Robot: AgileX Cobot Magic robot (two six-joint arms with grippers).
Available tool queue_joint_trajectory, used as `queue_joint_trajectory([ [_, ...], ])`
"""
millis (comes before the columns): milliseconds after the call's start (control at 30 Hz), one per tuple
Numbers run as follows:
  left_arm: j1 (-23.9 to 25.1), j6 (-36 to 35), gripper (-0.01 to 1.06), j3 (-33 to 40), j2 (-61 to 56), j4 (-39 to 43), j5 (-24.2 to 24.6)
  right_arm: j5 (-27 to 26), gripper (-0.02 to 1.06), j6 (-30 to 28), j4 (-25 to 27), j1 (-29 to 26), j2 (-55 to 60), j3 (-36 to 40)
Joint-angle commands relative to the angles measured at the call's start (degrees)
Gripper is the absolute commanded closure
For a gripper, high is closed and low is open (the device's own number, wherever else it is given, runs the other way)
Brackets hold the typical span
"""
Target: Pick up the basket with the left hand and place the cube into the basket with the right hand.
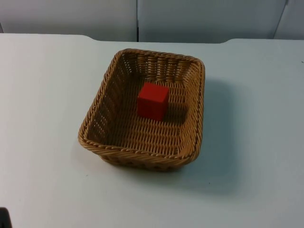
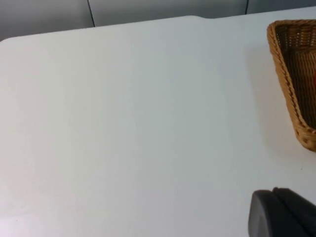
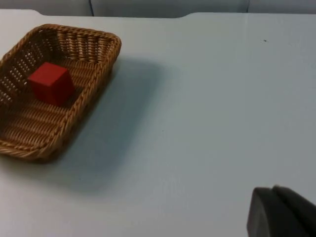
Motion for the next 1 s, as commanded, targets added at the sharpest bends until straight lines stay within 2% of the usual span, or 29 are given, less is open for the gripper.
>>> queue_joint_trajectory([
  [0, -0.35, -1.80, 1.05, 0.51, -0.26, 0.99, -0.43, -0.82, 1.05, 1.34, -1.69, -0.19, -0.14, 0.45],
  [67, -0.35, -3.41, 1.05, 0.51, -0.26, 2.13, -0.43, -0.82, 1.05, 1.38, -1.82, -0.19, -0.14, 0.45],
  [967, -0.35, -3.41, 1.05, 0.51, -0.26, 2.13, -0.54, -0.93, 1.05, 1.38, -1.72, -0.19, -0.14, 0.45],
])
